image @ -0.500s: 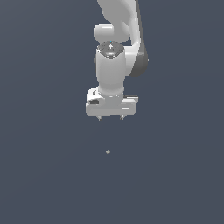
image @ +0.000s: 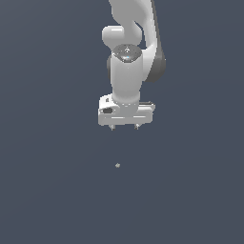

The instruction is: Pick up the object and move it to a goal position.

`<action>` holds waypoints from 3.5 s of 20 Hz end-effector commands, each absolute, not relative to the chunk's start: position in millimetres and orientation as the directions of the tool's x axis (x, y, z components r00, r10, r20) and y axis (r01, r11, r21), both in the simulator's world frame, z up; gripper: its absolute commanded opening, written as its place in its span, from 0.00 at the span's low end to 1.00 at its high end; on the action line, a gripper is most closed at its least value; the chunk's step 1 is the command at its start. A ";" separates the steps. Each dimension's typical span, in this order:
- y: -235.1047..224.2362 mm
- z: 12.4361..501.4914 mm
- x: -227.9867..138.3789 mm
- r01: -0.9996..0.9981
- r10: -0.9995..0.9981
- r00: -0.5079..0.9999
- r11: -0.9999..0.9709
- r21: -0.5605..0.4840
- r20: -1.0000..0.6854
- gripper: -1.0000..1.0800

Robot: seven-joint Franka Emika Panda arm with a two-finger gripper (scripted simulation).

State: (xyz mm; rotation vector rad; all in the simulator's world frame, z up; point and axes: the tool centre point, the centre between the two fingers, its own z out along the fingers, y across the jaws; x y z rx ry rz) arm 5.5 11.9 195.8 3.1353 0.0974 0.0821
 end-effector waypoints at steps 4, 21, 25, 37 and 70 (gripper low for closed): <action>16.3 196.6 4.1 0.069 0.070 0.996 -0.998 0.006 0.048 0.96; 2.2 149.0 47.7 -0.174 -0.174 0.984 -0.985 -0.010 0.027 0.96; -4.9 122.5 65.7 -0.288 -0.288 0.958 -0.958 -0.011 0.017 0.96; -18.3 66.3 93.5 -0.490 -0.490 0.872 -0.872 -0.002 0.001 0.96; -20.2 8.9 96.2 -0.514 -0.514 0.858 -0.858 0.000 0.000 0.00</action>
